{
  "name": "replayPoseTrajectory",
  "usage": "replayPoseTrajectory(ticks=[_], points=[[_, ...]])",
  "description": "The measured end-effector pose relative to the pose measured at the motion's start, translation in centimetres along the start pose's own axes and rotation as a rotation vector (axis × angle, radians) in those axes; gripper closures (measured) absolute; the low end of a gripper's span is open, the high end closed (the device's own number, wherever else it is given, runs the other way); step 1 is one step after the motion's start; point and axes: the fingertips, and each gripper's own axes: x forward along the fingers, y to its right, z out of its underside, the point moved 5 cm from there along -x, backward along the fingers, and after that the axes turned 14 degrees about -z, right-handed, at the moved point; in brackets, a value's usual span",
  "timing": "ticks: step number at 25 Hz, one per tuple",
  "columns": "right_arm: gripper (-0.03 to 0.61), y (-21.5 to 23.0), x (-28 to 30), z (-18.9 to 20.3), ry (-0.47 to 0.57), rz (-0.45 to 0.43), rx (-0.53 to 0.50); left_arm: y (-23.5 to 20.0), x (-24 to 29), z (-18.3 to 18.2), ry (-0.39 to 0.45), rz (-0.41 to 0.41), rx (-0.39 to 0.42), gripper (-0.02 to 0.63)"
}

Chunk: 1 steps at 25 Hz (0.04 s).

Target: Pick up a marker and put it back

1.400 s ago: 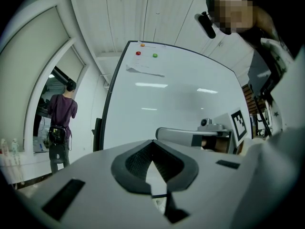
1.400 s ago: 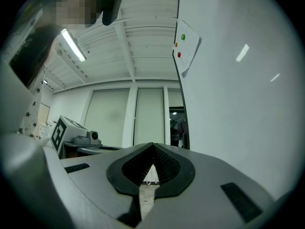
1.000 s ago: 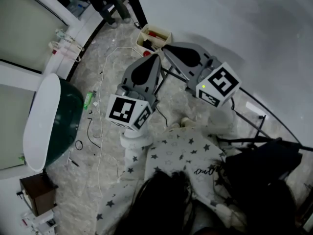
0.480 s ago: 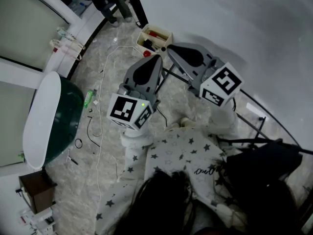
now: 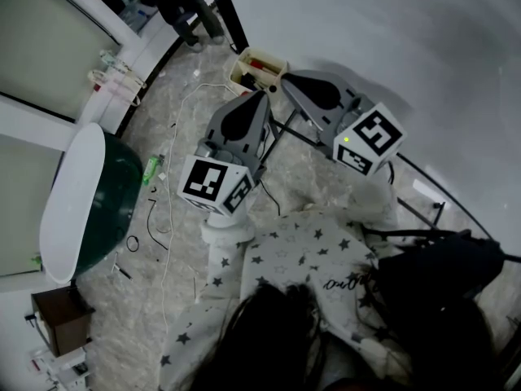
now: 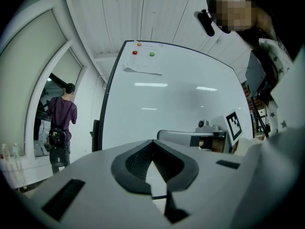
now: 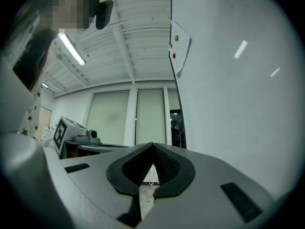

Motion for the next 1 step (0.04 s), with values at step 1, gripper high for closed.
replayPoseTrajectory(ticks=[1], points=[[0.572,0.00,-0.19,-0.15,-0.001,0.001,-0.002,0.18,-0.04,-0.26,-0.002,-0.003,-0.001,0.614]])
